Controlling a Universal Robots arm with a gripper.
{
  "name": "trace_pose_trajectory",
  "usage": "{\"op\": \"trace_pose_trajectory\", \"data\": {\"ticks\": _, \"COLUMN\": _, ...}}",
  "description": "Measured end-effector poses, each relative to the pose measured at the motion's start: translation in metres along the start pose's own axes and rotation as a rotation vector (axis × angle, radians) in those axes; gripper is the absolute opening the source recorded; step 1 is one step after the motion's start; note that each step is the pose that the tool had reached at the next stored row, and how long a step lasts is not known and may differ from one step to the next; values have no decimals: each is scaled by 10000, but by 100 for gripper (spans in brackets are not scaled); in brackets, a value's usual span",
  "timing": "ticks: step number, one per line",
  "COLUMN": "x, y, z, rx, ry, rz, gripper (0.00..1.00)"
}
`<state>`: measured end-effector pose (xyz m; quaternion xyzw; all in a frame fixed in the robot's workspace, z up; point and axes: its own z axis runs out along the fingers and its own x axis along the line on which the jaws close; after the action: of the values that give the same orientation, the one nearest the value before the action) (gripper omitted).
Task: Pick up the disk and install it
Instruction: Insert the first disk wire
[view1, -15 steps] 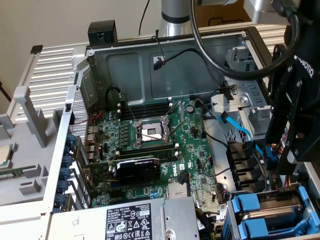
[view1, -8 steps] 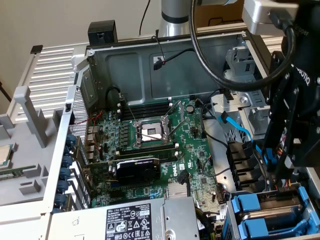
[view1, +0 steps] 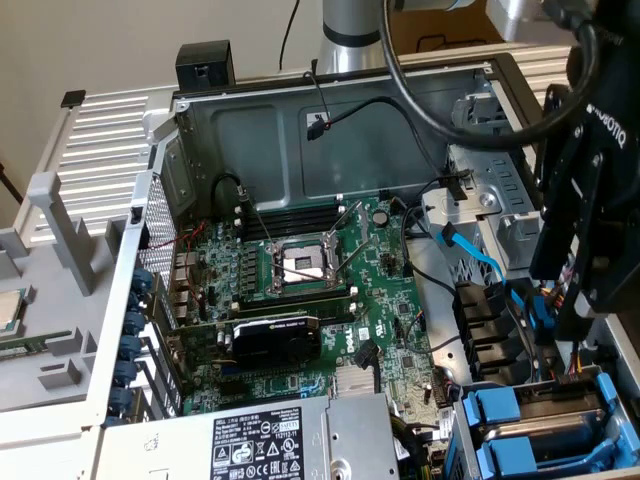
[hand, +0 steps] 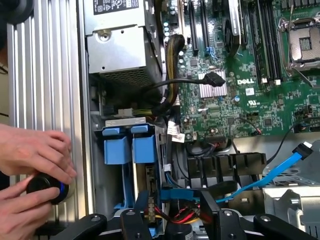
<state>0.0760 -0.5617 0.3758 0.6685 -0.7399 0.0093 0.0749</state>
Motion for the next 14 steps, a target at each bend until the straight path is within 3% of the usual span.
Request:
{"op": "trace_pose_trajectory", "data": {"ticks": 5, "x": 92, "y": -7, "z": -8, "rx": 1, "ry": 2, "rz": -5, "gripper": 53}}
{"op": "trace_pose_trajectory", "data": {"ticks": 14, "x": 92, "y": 18, "z": 54, "rx": 1, "ry": 0, "rz": -6, "gripper": 53}}
